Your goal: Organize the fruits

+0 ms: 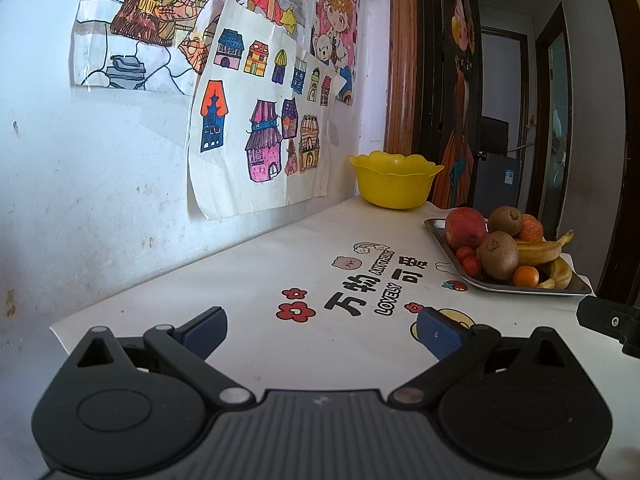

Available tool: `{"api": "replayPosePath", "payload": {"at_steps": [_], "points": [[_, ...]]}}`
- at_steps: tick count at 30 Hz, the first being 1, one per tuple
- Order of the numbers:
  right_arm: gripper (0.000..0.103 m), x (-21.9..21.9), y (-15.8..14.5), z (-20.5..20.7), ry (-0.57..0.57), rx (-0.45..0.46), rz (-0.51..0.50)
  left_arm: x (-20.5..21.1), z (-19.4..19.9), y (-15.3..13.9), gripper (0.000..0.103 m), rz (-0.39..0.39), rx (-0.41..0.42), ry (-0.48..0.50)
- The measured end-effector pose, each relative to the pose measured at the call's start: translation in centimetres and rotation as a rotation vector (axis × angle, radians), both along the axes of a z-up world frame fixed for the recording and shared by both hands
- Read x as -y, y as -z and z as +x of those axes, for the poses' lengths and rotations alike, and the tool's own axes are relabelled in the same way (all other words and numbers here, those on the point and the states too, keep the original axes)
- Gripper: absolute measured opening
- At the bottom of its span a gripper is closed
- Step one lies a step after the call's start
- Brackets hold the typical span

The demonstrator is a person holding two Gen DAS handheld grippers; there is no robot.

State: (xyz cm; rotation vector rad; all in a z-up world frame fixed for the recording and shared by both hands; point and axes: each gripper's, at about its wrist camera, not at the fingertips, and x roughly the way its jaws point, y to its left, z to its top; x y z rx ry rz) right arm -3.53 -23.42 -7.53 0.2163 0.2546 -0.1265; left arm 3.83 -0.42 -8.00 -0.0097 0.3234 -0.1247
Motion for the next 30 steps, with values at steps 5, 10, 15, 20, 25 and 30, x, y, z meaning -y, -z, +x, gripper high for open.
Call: {"api": "replayPosePath", "payload": {"at_steps": [5,10,15,20,25,30], "points": [[0.102,-0.01,0.00,0.00,0.000,0.000,0.000,0.00,0.00,0.00,0.103,0.000,0.000,0.000],[0.102,-0.02,0.01,-0.01,0.000,0.000,0.001,0.00,-0.01,0.00,0.103,0.000,0.000,0.000],[0.102,-0.01,0.00,-0.04,0.004,0.003,0.004,0.00,0.01,0.03,0.103,0.000,-0.001,0.000],[0.102,0.03,0.01,-0.07,0.005,0.003,0.007,0.00,0.03,0.01,0.103,0.000,-0.001,0.000],[0.102,0.03,0.01,-0.08,0.005,0.003,0.007,0.01,0.00,0.12,0.103,-0.001,-0.006,0.000],[0.102,0.03,0.01,-0.07,0.005,0.003,0.007,0.24,0.07,0.47,0.103,-0.006,-0.039,-0.019]]}}
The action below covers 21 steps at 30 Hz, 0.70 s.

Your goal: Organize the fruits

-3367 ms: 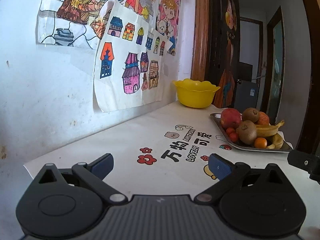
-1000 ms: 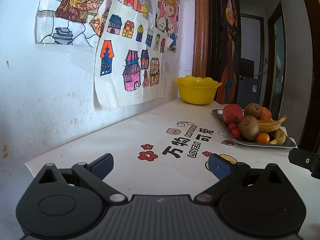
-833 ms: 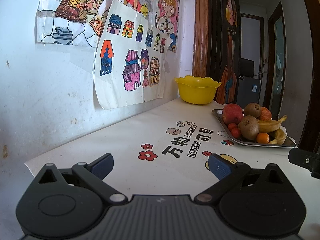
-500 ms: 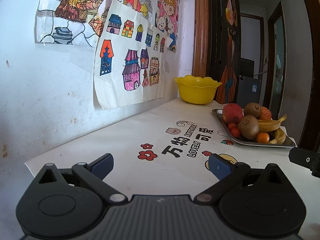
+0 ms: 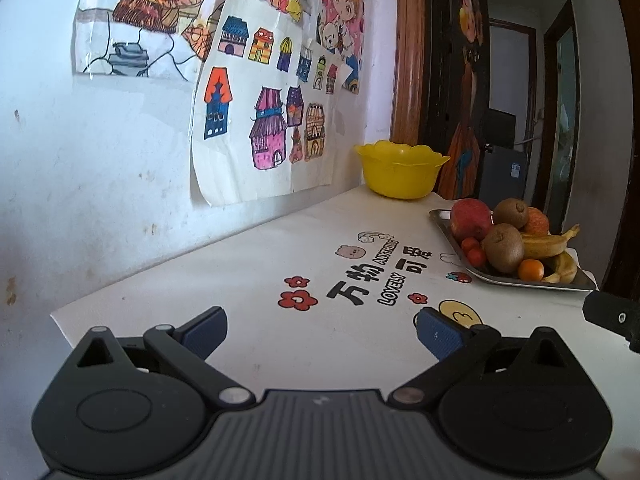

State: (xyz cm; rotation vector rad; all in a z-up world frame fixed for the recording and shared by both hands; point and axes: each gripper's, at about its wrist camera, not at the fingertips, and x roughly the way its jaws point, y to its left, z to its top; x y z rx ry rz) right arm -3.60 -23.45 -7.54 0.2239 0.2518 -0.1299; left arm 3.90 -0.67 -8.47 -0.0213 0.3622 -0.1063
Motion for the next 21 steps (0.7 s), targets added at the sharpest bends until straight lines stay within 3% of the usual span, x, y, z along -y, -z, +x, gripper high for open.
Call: {"api": "replayPosePath", "payload": {"at_steps": [21], "points": [[0.102,-0.03,0.02,0.02,0.000,0.000,0.001,0.05,0.20,-0.09,0.103,-0.007,-0.021,0.001]]}}
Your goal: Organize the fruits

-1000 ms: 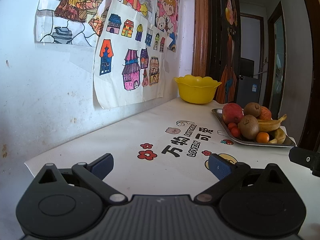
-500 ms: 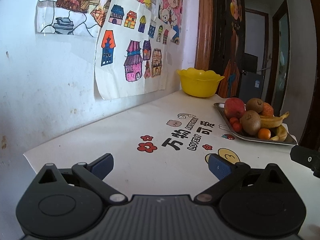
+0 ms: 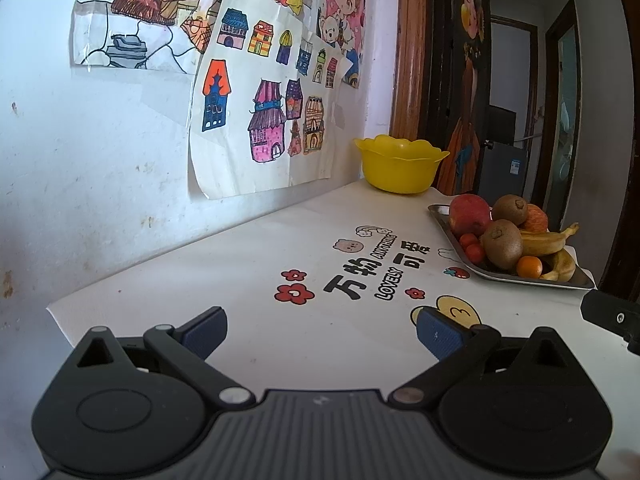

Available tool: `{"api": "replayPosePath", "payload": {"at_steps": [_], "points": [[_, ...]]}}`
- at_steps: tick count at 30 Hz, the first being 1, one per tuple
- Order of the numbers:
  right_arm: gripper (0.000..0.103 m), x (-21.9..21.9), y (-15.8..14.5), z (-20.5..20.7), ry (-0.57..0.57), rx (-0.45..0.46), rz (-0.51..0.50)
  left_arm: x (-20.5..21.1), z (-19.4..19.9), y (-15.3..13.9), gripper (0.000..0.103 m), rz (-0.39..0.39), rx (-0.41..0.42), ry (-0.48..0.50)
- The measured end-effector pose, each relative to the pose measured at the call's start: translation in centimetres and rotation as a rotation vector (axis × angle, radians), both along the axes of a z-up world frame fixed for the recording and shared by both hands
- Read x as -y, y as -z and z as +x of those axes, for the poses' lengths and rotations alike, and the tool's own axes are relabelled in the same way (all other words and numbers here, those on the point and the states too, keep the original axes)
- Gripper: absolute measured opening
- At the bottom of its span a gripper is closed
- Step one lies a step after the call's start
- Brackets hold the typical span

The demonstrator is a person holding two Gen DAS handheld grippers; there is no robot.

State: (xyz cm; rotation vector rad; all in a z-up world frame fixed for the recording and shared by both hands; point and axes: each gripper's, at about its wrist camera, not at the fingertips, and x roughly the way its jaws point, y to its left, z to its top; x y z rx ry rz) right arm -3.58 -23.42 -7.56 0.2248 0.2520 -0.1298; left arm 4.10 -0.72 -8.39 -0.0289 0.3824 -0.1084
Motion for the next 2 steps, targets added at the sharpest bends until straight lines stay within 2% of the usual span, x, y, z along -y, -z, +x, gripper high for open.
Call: {"api": "replayPosePath", "payload": {"at_steps": [2], "points": [[0.102,0.00,0.00,-0.01,0.000,0.000,0.000,0.01,0.00,0.00,0.103,0.001,0.000,0.000]]}}
